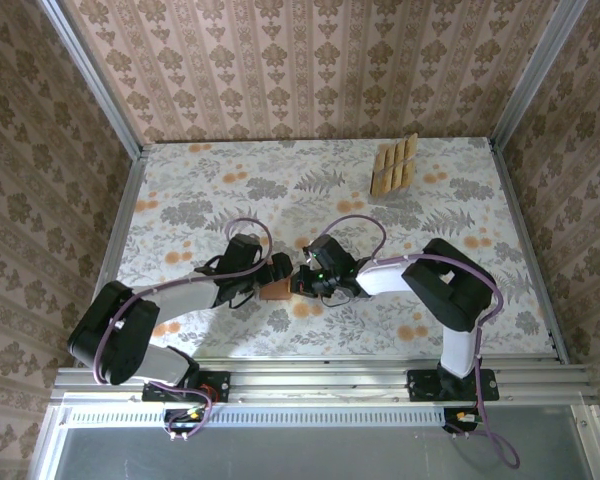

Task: Put the credit cards into the card holder
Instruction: Pick up the card holder from the center of the table.

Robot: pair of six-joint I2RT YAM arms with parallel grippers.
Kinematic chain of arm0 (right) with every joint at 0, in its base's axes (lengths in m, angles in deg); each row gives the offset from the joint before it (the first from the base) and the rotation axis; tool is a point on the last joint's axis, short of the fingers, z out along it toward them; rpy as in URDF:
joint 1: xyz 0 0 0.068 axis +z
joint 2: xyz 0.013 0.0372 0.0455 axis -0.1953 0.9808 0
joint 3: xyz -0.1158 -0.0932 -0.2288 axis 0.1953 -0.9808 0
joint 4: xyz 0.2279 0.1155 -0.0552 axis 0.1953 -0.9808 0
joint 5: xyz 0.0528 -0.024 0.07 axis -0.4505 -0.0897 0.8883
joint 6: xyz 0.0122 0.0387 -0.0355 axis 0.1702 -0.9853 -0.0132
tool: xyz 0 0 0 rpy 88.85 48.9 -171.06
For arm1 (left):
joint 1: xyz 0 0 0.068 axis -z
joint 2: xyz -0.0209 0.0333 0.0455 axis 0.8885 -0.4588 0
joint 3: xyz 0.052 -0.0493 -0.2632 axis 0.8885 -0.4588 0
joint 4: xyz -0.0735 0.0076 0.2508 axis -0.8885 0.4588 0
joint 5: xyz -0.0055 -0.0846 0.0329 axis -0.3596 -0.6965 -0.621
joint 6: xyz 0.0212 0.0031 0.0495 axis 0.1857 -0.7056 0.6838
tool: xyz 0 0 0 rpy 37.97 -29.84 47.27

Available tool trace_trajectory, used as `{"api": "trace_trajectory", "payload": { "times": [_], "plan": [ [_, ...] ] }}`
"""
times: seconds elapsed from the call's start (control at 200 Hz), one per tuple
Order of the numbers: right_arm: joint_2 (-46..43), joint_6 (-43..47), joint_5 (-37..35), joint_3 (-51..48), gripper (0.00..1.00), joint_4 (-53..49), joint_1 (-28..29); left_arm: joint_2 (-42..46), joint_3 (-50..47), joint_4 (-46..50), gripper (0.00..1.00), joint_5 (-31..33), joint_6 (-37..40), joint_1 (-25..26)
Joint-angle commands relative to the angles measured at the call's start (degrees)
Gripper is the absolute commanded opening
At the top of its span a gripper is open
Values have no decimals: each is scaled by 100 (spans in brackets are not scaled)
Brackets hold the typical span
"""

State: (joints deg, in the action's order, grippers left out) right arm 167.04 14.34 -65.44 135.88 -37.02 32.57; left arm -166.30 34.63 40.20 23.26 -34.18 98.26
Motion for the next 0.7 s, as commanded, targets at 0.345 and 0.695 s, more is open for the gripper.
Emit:
{"api": "trace_trajectory", "payload": {
  "times": [0.345, 0.695],
  "plan": [
    [-1326, 270, 175, -449, 0, -300, -511, 314, 473, 662, 100, -863, 686, -847],
    [-1753, 302, 422, -546, 0, -284, -709, -368, 595, -199, 100, -1741, 249, -1083]
  ]
}}
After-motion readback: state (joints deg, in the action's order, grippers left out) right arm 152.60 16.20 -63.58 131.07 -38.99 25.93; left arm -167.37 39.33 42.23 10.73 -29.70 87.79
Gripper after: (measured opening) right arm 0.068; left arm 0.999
